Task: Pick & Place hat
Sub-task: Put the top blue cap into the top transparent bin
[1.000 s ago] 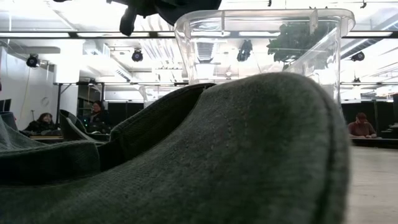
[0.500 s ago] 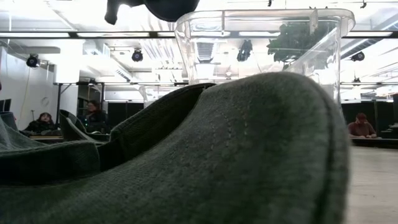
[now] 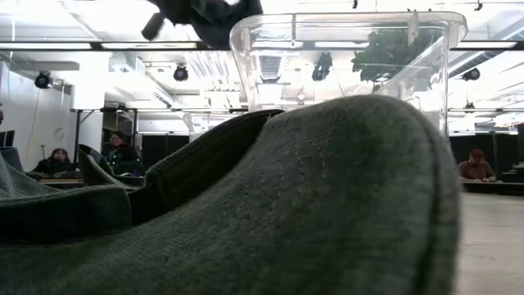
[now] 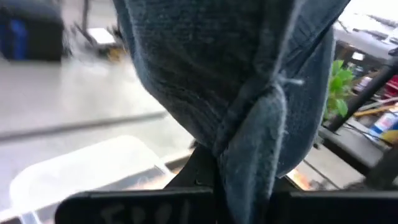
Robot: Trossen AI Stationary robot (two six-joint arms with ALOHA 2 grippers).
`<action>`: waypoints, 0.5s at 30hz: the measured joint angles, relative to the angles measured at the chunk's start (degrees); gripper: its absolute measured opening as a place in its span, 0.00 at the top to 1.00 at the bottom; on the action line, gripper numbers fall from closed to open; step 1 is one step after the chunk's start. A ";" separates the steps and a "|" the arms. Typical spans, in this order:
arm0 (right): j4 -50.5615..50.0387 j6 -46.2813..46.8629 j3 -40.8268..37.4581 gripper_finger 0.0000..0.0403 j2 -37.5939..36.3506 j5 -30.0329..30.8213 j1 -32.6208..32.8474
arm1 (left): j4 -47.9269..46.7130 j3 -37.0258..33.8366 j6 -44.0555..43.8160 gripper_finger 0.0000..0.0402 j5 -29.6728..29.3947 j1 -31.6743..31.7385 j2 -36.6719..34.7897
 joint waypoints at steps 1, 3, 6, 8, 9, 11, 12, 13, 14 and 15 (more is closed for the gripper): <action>-1.87 -0.02 0.00 0.66 -0.64 0.02 0.30 | -0.34 -0.37 -1.04 0.99 3.01 2.25 0.44; -6.15 -0.02 0.00 0.67 -1.91 0.02 0.71 | -0.26 -1.22 -2.70 0.99 8.18 6.43 1.46; -11.60 0.04 -0.02 0.66 -3.85 0.04 1.18 | -0.57 -2.17 -5.87 0.99 14.95 12.04 3.27; -13.24 3.07 -0.02 0.66 -4.81 0.03 1.31 | -0.78 -3.02 -9.30 0.99 18.77 15.33 4.65; -13.70 5.54 -0.02 0.66 -5.16 0.02 1.37 | -0.90 -3.39 -10.90 0.99 20.28 16.65 5.56; -14.47 9.35 -0.02 0.65 -5.76 0.00 1.38 | -1.49 -3.90 -13.68 0.99 22.86 18.42 7.59; -15.00 10.03 -0.04 0.65 -6.04 0.00 1.41 | -1.63 -3.90 -14.87 0.99 23.59 18.86 8.64; -15.15 10.33 -0.07 0.65 -6.18 0.02 1.42 | -1.63 -3.83 -15.98 0.99 24.26 19.01 9.72; -15.07 10.35 -0.07 0.65 -6.25 0.02 1.42 | -1.78 -3.66 -16.86 0.99 25.22 19.00 10.72; -15.09 10.28 -0.07 0.65 -6.32 0.02 1.41 | -1.81 -3.41 -17.81 0.99 26.17 18.96 11.84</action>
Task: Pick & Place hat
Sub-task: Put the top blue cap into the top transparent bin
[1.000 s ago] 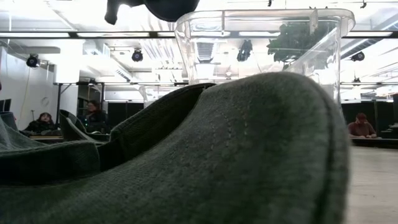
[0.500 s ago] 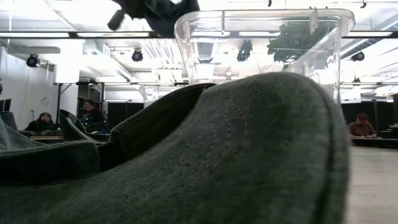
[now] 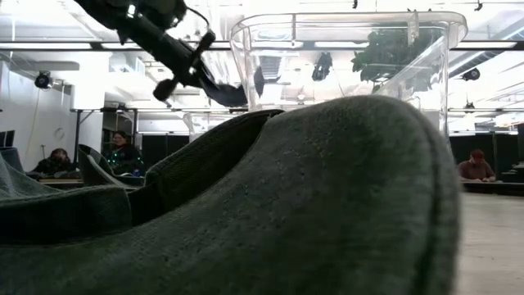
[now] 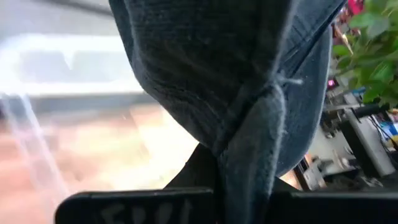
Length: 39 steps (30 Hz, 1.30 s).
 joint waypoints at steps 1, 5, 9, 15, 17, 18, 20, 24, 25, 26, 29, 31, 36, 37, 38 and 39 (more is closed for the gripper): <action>-0.04 -0.15 0.00 0.65 -0.07 0.00 -0.01 | 0.00 0.36 -0.65 0.99 1.04 -0.22 1.10; -0.10 -0.38 -0.02 0.67 0.08 0.00 -0.01 | -2.22 2.74 -2.81 0.99 3.97 -0.83 5.07; -0.67 -0.38 -0.11 0.68 0.30 0.00 -0.01 | -9.52 6.00 -2.78 0.99 3.11 -0.87 6.29; -1.15 -0.43 -0.11 0.68 0.28 0.02 -0.04 | -17.90 8.42 -2.56 0.98 1.78 -0.87 6.34; -1.14 -1.17 -0.11 0.67 0.28 0.02 -0.06 | -17.73 8.29 -2.73 0.98 1.85 -0.87 6.26; -1.13 -1.36 -0.11 0.67 0.28 0.02 -0.06 | -17.67 8.29 -2.78 0.98 1.94 -0.87 6.28; -1.11 -1.43 -0.11 0.66 0.28 0.03 -0.06 | -17.66 8.29 -2.81 0.97 2.06 -0.86 6.51; -1.10 -1.36 -0.11 0.66 0.28 0.03 -0.06 | -17.58 8.29 -2.96 0.97 2.19 -0.87 6.44; -1.08 -1.34 -0.11 0.67 0.28 0.03 -0.06 | -17.52 8.29 -2.96 0.97 2.19 -0.87 6.44; -1.06 -1.30 -0.11 0.67 0.28 0.02 -0.06 | -17.51 8.29 -2.96 0.97 2.19 -0.87 6.44; -1.02 -1.15 -0.11 0.68 0.28 0.03 -0.06 | -17.43 8.28 -2.99 0.97 2.19 -0.87 6.48; -1.00 -0.81 -0.11 0.69 0.28 0.03 -0.06 | -17.29 8.25 -3.02 0.97 2.19 -0.87 6.48; -1.00 -0.14 -0.11 0.69 0.28 0.02 -0.04 | -15.80 8.23 -3.34 0.97 2.15 -0.87 6.48; -1.00 -0.12 -0.11 0.69 0.28 0.02 -0.04 | -15.44 8.23 -3.34 0.97 2.14 -0.87 6.48; -1.00 -0.09 -0.11 0.69 0.28 0.02 -0.04 | -15.05 8.22 -3.35 0.97 2.13 -0.87 6.48; -1.00 0.09 -0.11 0.68 0.28 0.02 -0.04 | -14.67 8.21 -3.34 0.97 2.10 -0.87 6.49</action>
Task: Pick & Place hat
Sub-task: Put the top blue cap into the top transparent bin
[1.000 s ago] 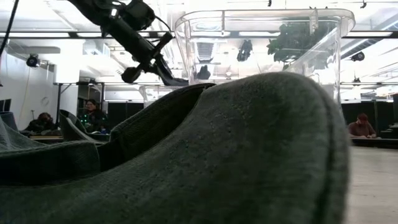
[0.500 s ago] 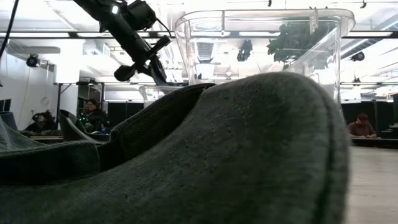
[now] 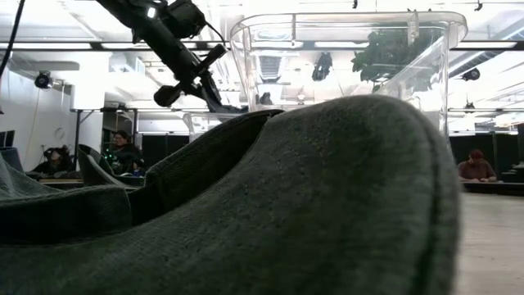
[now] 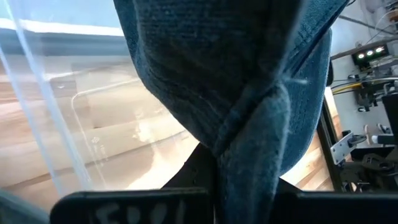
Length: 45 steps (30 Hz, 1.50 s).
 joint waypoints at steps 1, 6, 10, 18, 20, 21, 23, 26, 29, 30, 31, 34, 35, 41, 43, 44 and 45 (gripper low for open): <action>0.00 0.07 0.00 0.68 0.00 0.00 0.00 | 0.18 0.00 0.02 0.97 0.00 0.00 0.00; 0.01 0.18 0.00 0.67 0.00 0.00 0.00 | 0.99 0.00 2.06 0.95 0.00 0.00 0.01; 0.02 0.18 0.00 0.67 0.00 0.00 0.00 | 0.99 -0.04 3.70 0.90 -0.12 -0.12 0.01; 0.02 0.18 -0.02 0.70 0.00 0.00 0.00 | 0.99 -0.07 2.33 0.78 -0.92 -0.13 0.01; 0.02 0.16 -0.02 0.70 0.00 -0.02 0.00 | 1.00 -0.07 1.92 0.75 -0.92 -0.13 0.01; 0.02 0.16 -0.02 0.70 0.00 0.00 0.00 | 1.00 -0.07 1.92 0.74 -0.92 -0.11 0.01; 0.02 0.18 -0.02 0.70 0.00 -0.02 0.00 | 0.99 -0.07 1.96 0.72 -0.92 -0.13 0.01; 0.02 0.18 -0.02 0.69 0.00 -0.02 0.00 | 0.99 -0.08 1.44 0.70 -0.92 -0.17 0.01; 0.02 0.16 -0.02 0.68 0.00 -0.02 0.00 | 0.94 -0.13 0.40 0.69 -0.94 -0.17 0.01; 0.03 0.17 -0.02 0.67 0.00 -0.01 0.00 | 0.92 -0.13 0.11 0.69 -0.92 -0.19 0.01; 0.04 0.18 -0.02 0.67 0.00 -0.02 0.00 | 0.82 -0.13 -0.13 0.69 -0.94 -0.27 0.01; 0.04 0.16 -0.02 0.67 0.00 -0.02 0.00 | -0.55 -0.15 -1.51 0.69 -0.90 -0.63 0.01; 0.04 0.16 -0.02 0.67 0.00 -0.02 0.00 | -1.15 -0.15 -1.74 0.69 -0.73 -0.79 0.01; 0.04 0.16 -0.02 0.69 0.00 -0.02 0.00 | -4.53 -0.17 -3.16 0.69 -0.13 -1.71 0.01; 0.04 0.15 -0.02 0.70 0.00 -0.02 0.00 | -4.39 -0.17 -3.90 0.69 -0.11 -1.73 -0.02; 0.04 0.15 -0.02 0.70 0.00 -0.02 0.00 | -4.35 -0.17 -3.96 0.69 -0.11 -1.73 -0.07; 0.04 0.15 -0.02 0.70 0.00 -0.02 0.01 | -4.35 -0.14 -3.98 0.69 -0.13 -1.73 -0.09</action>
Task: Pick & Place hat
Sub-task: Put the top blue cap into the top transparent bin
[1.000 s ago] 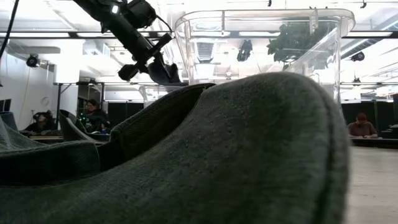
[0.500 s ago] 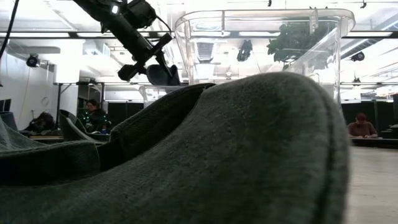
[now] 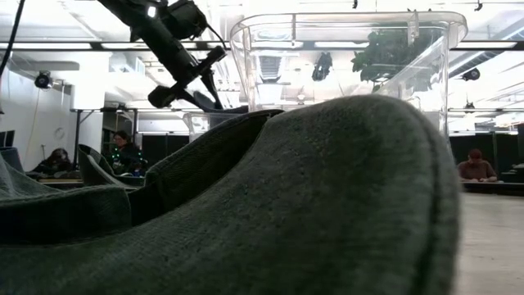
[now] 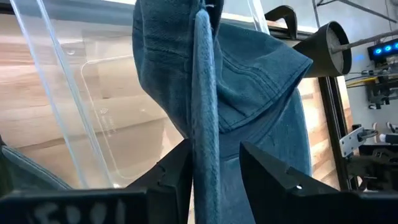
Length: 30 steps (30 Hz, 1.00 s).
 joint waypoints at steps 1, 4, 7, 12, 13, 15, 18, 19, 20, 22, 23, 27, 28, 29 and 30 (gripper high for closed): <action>0.00 0.01 0.00 0.70 0.00 0.00 -0.01 | 0.03 0.12 -0.04 0.69 0.00 0.00 0.00; 0.00 0.01 0.00 0.71 0.00 0.00 -0.01 | 0.63 0.42 -0.03 0.69 -0.38 0.00 -0.02; 0.02 -0.14 0.00 0.71 0.00 0.00 -0.01 | 2.39 0.14 -0.03 0.69 -0.77 0.00 0.00; 0.00 -0.18 0.00 0.71 0.00 -0.02 0.01 | 2.31 0.07 -0.04 0.69 -4.35 -0.10 0.22; 0.00 -0.18 0.00 0.71 0.00 -0.02 0.01 | 2.32 0.07 -0.08 0.69 -5.86 -0.17 0.22; 0.00 -0.18 0.00 0.71 0.00 0.00 0.01 | 2.38 0.07 -0.29 0.69 -9.04 -0.44 0.22; 0.00 -0.19 0.00 0.71 0.00 -0.01 0.01 | 2.37 0.07 -0.38 0.70 -11.99 -0.74 0.22; 0.00 -0.19 0.00 0.71 0.00 -0.01 0.01 | 2.37 0.07 -0.40 0.70 -12.27 -0.74 0.22; 0.00 -0.25 0.00 0.71 0.00 -0.01 0.01 | 2.37 0.07 -0.40 0.70 -12.39 -0.74 0.22; 0.00 -0.49 0.00 0.71 0.00 0.00 0.01 | 2.40 0.07 -0.33 0.70 -12.47 -0.72 0.22; 0.00 -0.61 0.00 0.71 0.00 -0.02 0.01 | 2.55 0.07 -0.02 0.70 -12.63 -0.72 0.22; 0.00 -0.99 0.00 0.71 0.00 0.00 0.01 | 2.72 0.38 0.41 0.70 -12.33 -0.72 0.09; 0.01 -1.26 0.00 0.71 0.00 0.00 0.01 | 2.70 0.56 0.67 0.70 -12.21 -0.72 -0.09; 0.02 -1.33 0.00 0.71 0.00 0.00 0.01 | 2.45 0.96 1.16 0.70 -12.18 -0.72 -0.33; 0.02 -1.45 0.00 0.71 0.00 0.00 0.01 | 1.97 1.52 1.65 0.70 -12.16 -0.72 -0.65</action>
